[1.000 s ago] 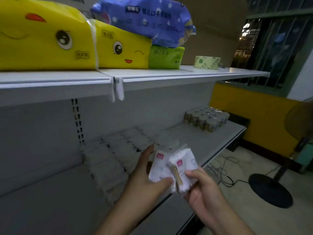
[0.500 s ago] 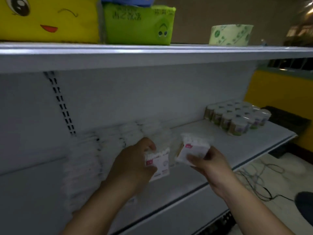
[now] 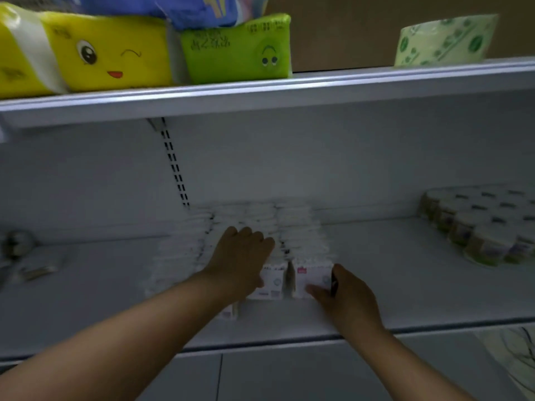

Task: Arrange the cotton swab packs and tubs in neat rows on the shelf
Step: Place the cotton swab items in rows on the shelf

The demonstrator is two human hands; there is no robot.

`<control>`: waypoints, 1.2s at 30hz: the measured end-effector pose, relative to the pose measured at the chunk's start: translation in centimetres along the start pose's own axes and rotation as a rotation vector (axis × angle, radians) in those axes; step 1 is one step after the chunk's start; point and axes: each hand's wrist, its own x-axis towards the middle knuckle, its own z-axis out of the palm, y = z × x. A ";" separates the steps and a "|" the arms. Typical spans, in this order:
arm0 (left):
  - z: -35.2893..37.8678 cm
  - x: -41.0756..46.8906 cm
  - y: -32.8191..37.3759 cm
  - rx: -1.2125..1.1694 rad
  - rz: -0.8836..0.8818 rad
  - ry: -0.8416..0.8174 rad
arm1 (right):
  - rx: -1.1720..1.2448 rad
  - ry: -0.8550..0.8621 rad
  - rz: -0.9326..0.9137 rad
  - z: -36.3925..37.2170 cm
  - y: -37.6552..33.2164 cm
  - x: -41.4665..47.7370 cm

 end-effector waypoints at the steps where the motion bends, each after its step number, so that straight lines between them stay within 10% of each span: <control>1: 0.0 0.2 0.1 0.016 0.003 0.003 | 0.000 0.000 -0.014 0.0 0.0 0.1; 14: 0.3 -0.7 0.8 -0.017 -0.051 -0.027 | 0.039 -0.001 -0.042 -0.7 0.7 0.7; 19: 0.7 -3.9 1.9 -0.385 0.064 0.569 | 0.211 0.100 0.003 -0.1 1.7 0.0; 36: 7.5 -8.3 5.8 -0.900 -0.265 0.140 | 0.260 0.179 -0.099 0.5 3.1 0.4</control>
